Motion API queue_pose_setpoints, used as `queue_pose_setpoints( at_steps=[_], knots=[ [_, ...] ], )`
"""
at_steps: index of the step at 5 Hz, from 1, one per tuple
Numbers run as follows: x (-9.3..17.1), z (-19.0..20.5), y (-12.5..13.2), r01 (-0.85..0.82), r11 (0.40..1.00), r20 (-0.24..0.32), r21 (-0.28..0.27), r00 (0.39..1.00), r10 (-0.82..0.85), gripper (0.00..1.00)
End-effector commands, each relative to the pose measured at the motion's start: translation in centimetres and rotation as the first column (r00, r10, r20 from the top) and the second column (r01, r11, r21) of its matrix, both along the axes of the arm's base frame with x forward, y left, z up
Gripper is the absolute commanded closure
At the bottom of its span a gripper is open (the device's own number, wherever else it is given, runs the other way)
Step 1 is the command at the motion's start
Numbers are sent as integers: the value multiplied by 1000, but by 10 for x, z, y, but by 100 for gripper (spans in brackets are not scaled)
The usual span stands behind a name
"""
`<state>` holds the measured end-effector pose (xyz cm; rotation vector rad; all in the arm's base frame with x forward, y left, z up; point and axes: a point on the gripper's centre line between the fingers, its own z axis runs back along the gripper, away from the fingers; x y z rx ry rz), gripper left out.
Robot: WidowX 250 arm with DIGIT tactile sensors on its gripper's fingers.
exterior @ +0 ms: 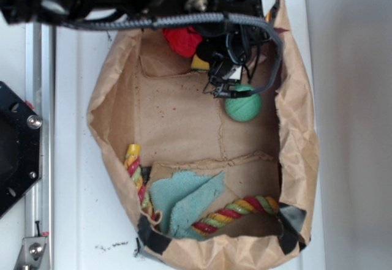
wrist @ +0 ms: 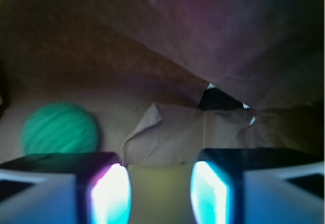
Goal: Grab the green sponge.
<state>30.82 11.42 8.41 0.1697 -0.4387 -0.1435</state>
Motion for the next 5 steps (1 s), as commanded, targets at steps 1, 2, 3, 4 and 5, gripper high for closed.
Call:
queue_pose_setpoints(
  at_steps=[1,2,3,4,5],
  knots=[
    [7,16,1,27,999,52,24,998,-29,0],
    [6,13,-1,37,999,42,28,998,-38,0],
    [-1,-3,8,0,1000,-39,21,999,1,0],
    [-2,-8,15,-16,999,-48,32,999,17,0],
    [-6,-10,19,-38,999,-64,25,997,40,0]
  ],
)
